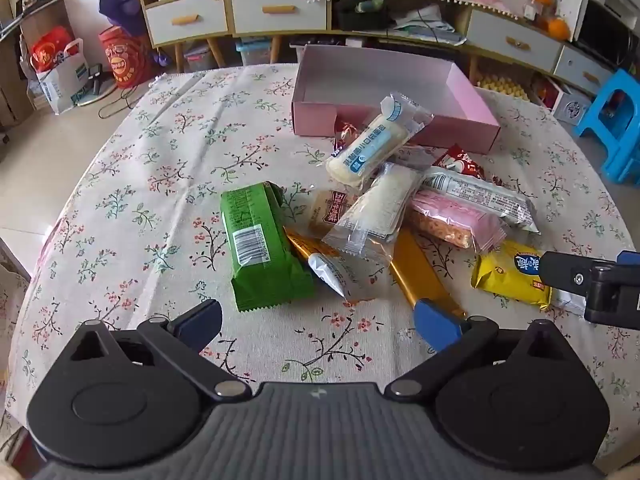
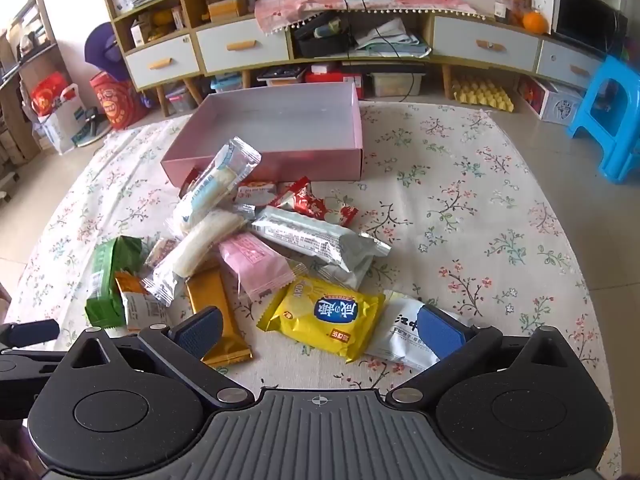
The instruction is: Organize snacks
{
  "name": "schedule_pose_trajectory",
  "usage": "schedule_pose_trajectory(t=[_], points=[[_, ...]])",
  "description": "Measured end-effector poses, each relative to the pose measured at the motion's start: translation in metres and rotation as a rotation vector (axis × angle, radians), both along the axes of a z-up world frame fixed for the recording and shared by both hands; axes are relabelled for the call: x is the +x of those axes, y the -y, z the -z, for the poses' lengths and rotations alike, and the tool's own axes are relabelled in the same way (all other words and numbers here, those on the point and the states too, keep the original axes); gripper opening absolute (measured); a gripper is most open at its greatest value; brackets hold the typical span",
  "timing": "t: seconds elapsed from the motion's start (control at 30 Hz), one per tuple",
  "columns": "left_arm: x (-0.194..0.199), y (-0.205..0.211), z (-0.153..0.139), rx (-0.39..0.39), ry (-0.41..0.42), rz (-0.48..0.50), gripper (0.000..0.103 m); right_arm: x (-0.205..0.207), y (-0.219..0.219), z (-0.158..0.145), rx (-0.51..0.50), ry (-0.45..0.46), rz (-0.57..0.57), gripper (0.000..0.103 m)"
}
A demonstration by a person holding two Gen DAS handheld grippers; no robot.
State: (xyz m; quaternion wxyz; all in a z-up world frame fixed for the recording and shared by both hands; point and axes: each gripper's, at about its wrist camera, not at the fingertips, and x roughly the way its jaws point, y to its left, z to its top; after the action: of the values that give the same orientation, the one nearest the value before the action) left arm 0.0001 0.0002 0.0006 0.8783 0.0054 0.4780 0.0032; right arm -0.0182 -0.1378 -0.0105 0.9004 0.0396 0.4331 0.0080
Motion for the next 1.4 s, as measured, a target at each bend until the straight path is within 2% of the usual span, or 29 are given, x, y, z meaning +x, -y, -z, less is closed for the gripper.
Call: schedule_pose_trajectory(t=[0.13,0.4,1.4], points=[[-0.004,-0.001,-0.003,0.013,0.035,0.003,0.103,0.001,-0.002,0.002,-0.009,0.002,0.009,0.103],[-0.003,-0.003,-0.002,0.01,0.034,0.0,0.103,0.004,-0.008,0.011,-0.025,-0.02,0.01,0.103],[-0.002,-0.004,-0.003,0.012,0.033,-0.002,0.103,0.003,-0.006,0.008,-0.029,-0.027,0.01,0.103]])
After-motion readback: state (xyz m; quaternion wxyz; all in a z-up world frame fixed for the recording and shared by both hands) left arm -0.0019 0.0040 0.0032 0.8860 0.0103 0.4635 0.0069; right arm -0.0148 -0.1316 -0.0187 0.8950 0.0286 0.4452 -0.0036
